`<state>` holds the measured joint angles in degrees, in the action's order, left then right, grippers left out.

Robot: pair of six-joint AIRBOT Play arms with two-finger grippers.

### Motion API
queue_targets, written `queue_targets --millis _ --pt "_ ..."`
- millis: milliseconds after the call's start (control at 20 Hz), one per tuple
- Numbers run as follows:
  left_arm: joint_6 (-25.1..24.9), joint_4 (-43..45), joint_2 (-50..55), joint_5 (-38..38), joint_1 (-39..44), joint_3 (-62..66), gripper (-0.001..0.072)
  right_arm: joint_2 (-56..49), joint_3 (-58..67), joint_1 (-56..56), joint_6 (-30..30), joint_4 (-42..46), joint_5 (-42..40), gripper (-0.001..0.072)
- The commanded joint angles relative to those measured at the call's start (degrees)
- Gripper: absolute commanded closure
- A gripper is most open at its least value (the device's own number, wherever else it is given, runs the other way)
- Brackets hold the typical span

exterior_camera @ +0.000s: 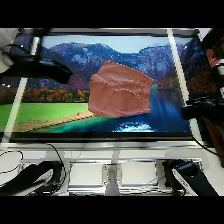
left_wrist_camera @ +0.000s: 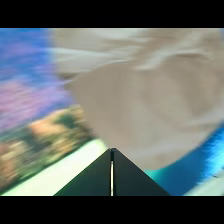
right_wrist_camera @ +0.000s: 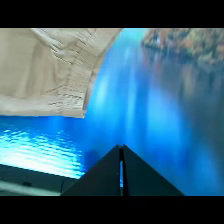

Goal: Fold the clothes and pants, and hang the long-sleeved shirts on hangers.

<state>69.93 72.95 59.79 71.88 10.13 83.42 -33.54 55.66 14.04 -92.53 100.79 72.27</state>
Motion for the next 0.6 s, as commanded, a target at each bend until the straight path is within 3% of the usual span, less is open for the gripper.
queue_targets --millis 0,150,350,450,500,550 --pt "5.16 8.22 -6.84 0.87 -2.16 -0.02 0.0697 -6.73 -5.35 -4.50 -2.43 -0.61 -6.43 0.0694" --pt "5.11 8.28 -6.56 2.14 -2.47 -0.02 0.0697 -16.13 -5.35 -12.81 4.17 -7.58 -4.85 0.0695" --pt "6.97 8.50 -5.90 0.90 -2.47 -2.19 0.0699 -26.86 -5.38 -26.62 22.91 -35.98 4.04 0.0695" --pt "8.11 8.52 -7.02 -1.68 -2.49 -5.20 0.0699 -30.01 -5.68 -31.36 24.72 -45.94 3.72 0.0693" --pt "8.11 8.50 -7.41 -2.40 -2.49 -6.91 0.0698 -30.88 -6.03 -32.33 24.72 -47.45 2.80 0.0666" --pt "8.11 8.46 -7.48 -2.60 -2.45 -8.59 0.0697 -31.61 -6.40 -32.44 24.72 -47.39 1.51 0.0457"
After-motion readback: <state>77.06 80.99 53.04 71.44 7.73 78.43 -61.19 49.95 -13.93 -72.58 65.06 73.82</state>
